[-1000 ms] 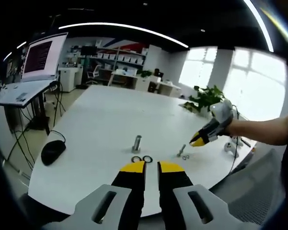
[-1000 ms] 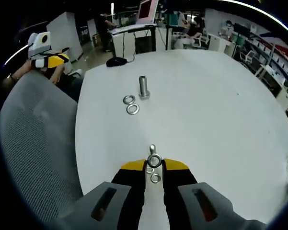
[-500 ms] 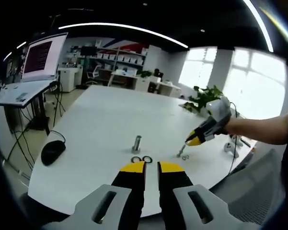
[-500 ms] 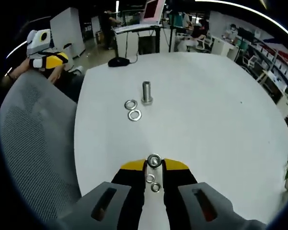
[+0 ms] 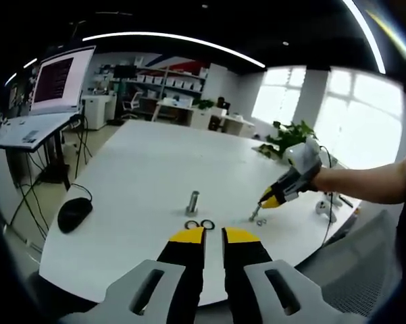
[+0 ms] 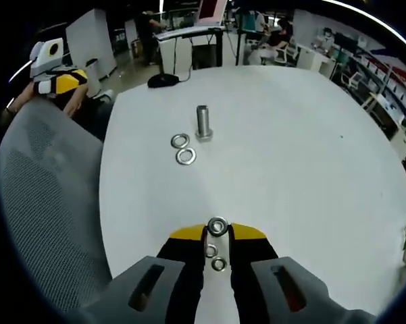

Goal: Place the washer onto the threaded stud by aligning its center hole with the stud, sliding it down to the base, and recovering from edge contact or off-axis alignment until the washer reaches the visible bottom stop.

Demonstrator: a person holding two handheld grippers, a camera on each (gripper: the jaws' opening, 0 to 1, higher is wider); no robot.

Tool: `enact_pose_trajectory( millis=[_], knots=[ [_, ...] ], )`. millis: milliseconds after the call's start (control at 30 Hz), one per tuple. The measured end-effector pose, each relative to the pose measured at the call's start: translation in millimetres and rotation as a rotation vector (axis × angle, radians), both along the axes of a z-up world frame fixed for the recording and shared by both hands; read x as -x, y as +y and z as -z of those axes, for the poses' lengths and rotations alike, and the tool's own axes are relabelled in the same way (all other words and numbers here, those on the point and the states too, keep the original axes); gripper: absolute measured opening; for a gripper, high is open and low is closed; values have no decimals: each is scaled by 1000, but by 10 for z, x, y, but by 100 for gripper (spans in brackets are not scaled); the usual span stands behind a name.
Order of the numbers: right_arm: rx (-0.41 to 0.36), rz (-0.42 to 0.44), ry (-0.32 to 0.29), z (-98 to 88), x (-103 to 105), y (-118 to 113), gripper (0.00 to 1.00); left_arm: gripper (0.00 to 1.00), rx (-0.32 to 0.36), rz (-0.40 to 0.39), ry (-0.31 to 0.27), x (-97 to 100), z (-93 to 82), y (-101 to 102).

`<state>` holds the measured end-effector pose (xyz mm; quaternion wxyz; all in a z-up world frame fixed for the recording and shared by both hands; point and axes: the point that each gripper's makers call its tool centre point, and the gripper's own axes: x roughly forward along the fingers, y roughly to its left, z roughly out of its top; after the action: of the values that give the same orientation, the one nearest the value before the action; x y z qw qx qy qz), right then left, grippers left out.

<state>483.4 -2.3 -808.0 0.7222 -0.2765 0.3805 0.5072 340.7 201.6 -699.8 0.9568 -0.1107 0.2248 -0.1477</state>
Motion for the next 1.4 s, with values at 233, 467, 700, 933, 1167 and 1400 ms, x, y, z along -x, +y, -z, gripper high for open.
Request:
enact_pose_trajectory(
  millis=[233,467,700,933,1167,1400],
  knots=[
    [-12,8,7,15,10,12,26,7,0,-1,-1,-2,-3,-2],
    [2,44,1,17,-38,-143,26,7,-1,0,1,-1,-2,-8],
    [40,48,17,126,6,-299,26,7,-2,1,3,1,2,-8],
    [69,31,45,229,83,-333,25,7,-5,1,5,3,7,-5],
    [103,15,68,353,104,-372,24,7,-5,0,6,-1,10,1],
    [131,17,95,471,125,-435,24,7,-4,-1,7,-3,13,4]
  ],
)
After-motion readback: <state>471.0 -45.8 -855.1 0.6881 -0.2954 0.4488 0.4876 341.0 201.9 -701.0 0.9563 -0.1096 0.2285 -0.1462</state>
